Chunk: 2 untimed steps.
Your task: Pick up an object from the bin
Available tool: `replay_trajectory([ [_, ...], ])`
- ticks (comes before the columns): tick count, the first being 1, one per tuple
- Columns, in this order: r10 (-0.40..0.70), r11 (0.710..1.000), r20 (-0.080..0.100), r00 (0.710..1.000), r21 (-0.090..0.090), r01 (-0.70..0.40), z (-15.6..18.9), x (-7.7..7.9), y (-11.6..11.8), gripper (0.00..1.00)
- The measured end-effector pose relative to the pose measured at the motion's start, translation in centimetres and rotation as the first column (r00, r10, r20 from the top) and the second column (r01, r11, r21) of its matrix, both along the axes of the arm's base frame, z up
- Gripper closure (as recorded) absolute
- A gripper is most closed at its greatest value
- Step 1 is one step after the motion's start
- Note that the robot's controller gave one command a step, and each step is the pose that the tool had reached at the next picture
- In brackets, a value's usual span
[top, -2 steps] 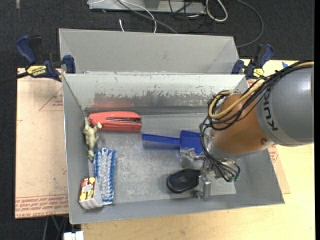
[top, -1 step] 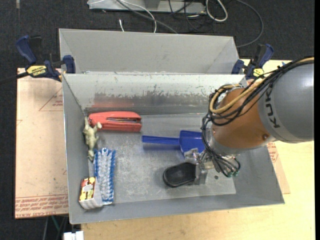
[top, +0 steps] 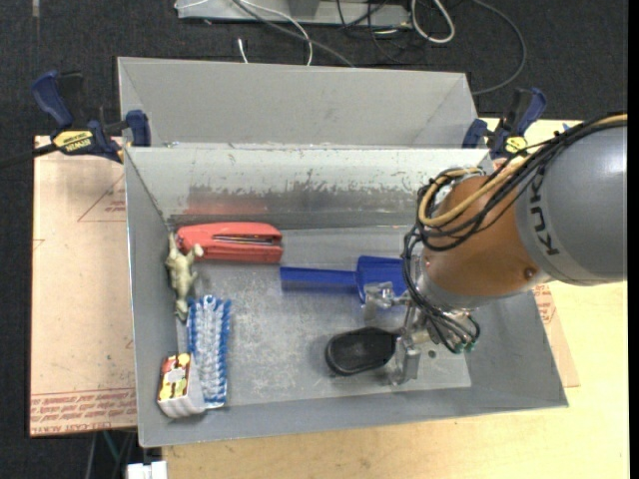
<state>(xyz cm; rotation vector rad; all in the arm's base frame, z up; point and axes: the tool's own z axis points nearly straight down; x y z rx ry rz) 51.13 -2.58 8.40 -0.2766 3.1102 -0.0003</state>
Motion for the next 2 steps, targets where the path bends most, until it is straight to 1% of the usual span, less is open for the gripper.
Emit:
replay_trajectory([
  [1,0.0,1.0,0.0,1.0,0.0,0.0,-0.02,-0.01,0.01,1.0],
  [2,0.0,1.0,0.0,1.0,0.0,0.0,-0.02,-0.01,0.01,1.0],
])
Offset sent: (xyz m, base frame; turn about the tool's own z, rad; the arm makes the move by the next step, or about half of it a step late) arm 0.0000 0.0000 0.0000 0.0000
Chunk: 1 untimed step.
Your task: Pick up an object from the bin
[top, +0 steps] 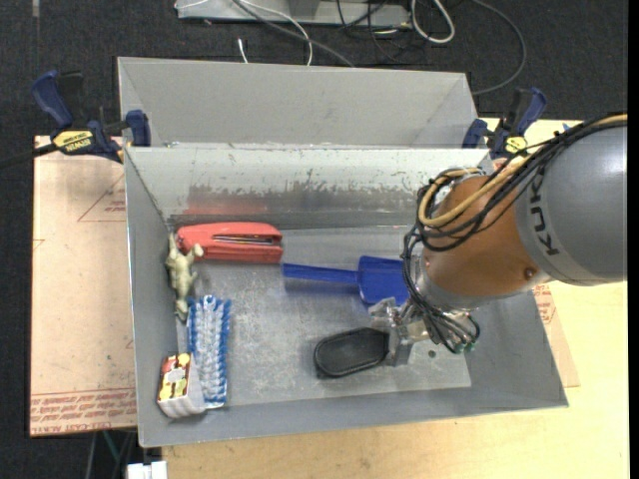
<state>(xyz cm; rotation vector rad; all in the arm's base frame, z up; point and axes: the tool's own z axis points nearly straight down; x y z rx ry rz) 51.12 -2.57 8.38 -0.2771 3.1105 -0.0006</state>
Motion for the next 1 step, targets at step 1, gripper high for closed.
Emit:
replay_trajectory([
  [1,0.004,1.0,0.01,1.0,0.002,-0.004,9.44,0.59,2.46,1.0],
])
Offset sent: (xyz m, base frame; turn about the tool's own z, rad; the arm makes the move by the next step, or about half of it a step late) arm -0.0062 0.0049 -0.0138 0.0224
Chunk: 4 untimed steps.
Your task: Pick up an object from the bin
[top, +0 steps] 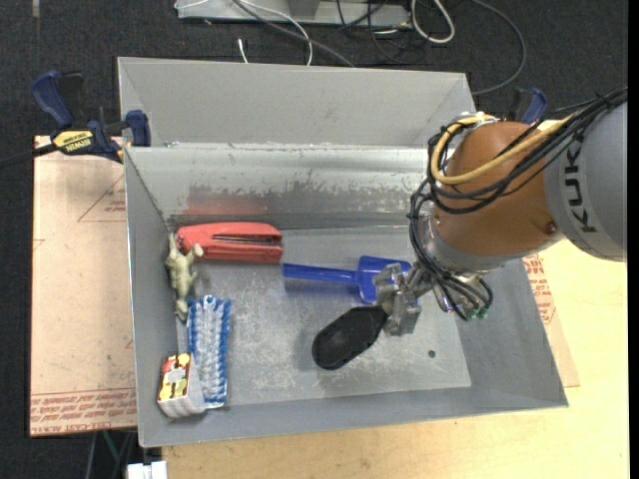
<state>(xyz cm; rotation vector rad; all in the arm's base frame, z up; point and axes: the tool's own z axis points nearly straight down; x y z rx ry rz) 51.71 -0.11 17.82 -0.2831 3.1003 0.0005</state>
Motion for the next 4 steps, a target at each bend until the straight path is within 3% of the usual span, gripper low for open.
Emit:
replay_trajectory([
  [1,-0.01,1.0,0.001,1.0,0.0,0.01,-3.2,-0.2,-0.6,1.0],
  [2,0.095,0.995,-0.005,0.995,-0.003,-0.095,-5.8,-1.2,0.1,1.0],
  [3,0.107,0.994,-0.009,0.994,-0.002,-0.107,-10.9,-0.1,0.4,1.0],
  [4,0.14,0.99,-0.008,0.99,-0.003,-0.14,-0.6,0.0,0.2,1.0],
])
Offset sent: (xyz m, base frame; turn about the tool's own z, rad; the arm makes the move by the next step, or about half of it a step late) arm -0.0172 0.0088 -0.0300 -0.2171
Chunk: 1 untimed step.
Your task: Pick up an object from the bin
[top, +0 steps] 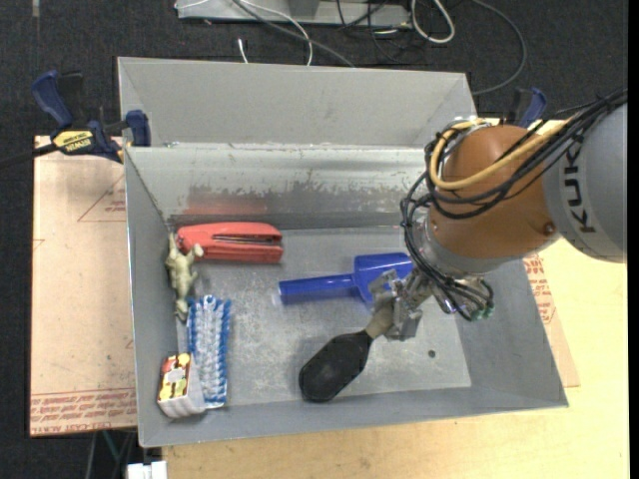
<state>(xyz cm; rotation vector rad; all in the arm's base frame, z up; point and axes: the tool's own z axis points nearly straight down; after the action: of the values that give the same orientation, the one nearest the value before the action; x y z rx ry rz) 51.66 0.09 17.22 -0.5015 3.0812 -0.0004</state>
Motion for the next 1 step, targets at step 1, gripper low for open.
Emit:
replay_trajectory([
  [1,-0.011,1.0,-0.008,1.0,0.002,0.011,3.54,-1.91,3.52,1.0],
])
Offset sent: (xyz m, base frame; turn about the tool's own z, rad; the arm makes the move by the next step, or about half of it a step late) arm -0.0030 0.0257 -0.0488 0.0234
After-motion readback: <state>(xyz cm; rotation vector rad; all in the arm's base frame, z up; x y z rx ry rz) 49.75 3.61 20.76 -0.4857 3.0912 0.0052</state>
